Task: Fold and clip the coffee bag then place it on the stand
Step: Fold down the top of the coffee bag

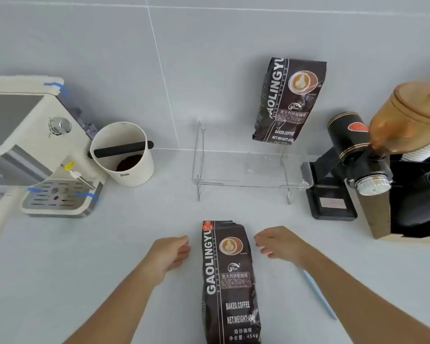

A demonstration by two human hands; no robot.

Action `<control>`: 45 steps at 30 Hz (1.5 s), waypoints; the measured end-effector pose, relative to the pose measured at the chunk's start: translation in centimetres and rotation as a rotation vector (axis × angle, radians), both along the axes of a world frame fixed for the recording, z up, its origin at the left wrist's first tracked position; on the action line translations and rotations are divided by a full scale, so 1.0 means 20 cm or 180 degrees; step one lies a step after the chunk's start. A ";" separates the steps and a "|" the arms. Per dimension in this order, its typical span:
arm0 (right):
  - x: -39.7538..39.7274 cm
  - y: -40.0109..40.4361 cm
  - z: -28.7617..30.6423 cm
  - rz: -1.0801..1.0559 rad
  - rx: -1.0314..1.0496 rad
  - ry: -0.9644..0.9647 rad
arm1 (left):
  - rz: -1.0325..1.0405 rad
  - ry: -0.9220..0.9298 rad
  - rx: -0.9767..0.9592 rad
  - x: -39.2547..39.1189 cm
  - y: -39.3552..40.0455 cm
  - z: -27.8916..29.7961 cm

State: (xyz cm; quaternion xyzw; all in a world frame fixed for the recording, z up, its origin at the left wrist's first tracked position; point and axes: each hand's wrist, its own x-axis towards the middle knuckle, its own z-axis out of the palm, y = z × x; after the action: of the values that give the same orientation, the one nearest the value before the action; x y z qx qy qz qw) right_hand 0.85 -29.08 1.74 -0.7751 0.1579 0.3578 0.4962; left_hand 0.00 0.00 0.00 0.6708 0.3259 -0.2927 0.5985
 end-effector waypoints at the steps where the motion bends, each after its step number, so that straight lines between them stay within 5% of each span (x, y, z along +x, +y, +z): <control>1: -0.01 0.01 -0.02 -0.0175 0.0130 -0.0006 | 0.0116 0.0040 -0.0114 0.00 -0.02 -0.01; 12: -0.04 0.15 -0.08 -0.0823 0.0799 0.0140 | -0.0091 0.0024 -0.0536 0.01 -0.19 -0.02; 22: -0.03 0.21 -0.10 -0.0922 0.0446 -0.0006 | 0.0023 -0.0147 -0.0458 0.03 -0.22 0.02; 45: -0.27 0.23 0.29 -0.1163 0.0568 -0.1423 | 0.0223 -0.1223 -0.0938 -0.09 -0.25 0.44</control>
State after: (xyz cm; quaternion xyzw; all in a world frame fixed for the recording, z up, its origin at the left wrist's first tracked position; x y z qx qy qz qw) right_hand -4.59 -24.50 7.50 -0.7467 0.1496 0.0955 0.6410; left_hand -1.74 -4.97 8.78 0.6079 0.1829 -0.1831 0.7506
